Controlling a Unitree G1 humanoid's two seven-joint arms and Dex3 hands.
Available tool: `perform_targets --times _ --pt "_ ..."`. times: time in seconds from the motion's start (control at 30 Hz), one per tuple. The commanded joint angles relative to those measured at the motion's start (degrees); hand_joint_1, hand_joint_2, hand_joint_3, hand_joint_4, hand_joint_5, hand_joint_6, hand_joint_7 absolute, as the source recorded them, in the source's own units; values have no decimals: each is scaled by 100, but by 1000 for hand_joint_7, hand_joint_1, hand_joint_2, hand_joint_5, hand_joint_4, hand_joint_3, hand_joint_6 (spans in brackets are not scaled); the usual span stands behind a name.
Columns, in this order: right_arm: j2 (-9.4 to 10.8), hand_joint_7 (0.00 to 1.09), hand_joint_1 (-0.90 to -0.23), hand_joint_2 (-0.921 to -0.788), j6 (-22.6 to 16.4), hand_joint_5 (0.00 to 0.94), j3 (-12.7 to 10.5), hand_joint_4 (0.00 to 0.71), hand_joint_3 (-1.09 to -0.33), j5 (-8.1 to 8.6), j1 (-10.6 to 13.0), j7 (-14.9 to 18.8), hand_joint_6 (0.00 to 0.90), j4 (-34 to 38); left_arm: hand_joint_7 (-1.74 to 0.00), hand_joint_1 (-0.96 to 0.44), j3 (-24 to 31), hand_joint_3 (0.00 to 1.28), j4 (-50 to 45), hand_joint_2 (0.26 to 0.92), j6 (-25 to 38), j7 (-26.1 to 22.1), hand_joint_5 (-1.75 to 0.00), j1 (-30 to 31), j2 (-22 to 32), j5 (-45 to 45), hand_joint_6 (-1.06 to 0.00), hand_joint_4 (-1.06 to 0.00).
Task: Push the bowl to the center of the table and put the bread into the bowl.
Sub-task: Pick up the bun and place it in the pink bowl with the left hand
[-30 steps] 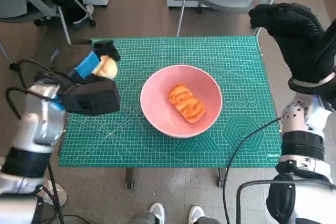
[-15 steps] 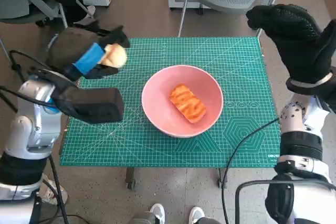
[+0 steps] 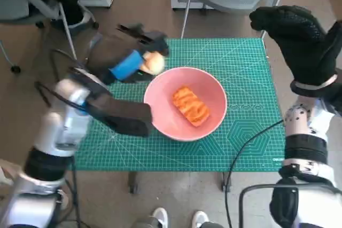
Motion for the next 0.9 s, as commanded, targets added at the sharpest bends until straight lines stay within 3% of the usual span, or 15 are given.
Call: perform_targets --times 0.03,0.2,0.8,0.9 --pt "-8 21 -710 -921 37 12 5 270 -801 16 194 23 307 -73 -1046 0 -282 30 357 913 25 -172 -1154 -292 -435 -4 -713 -727" --pt "-38 23 -709 -921 22 12 2 275 -802 0 235 -8 314 -133 -1185 0 -430 45 654 919 -40 -266 -1096 -411 -673 -17 -654 -714" --pt "-123 25 -708 -921 66 4 -20 271 -800 12 333 -81 327 -260 -1223 0 -599 55 1825 920 -422 -189 -1085 -691 -861 -52 -622 -717" --pt "-125 23 -709 -921 71 3 -22 271 -798 15 335 -96 325 -273 -1250 0 -568 79 1968 921 -399 -241 -1115 -693 -886 -136 -614 -670"
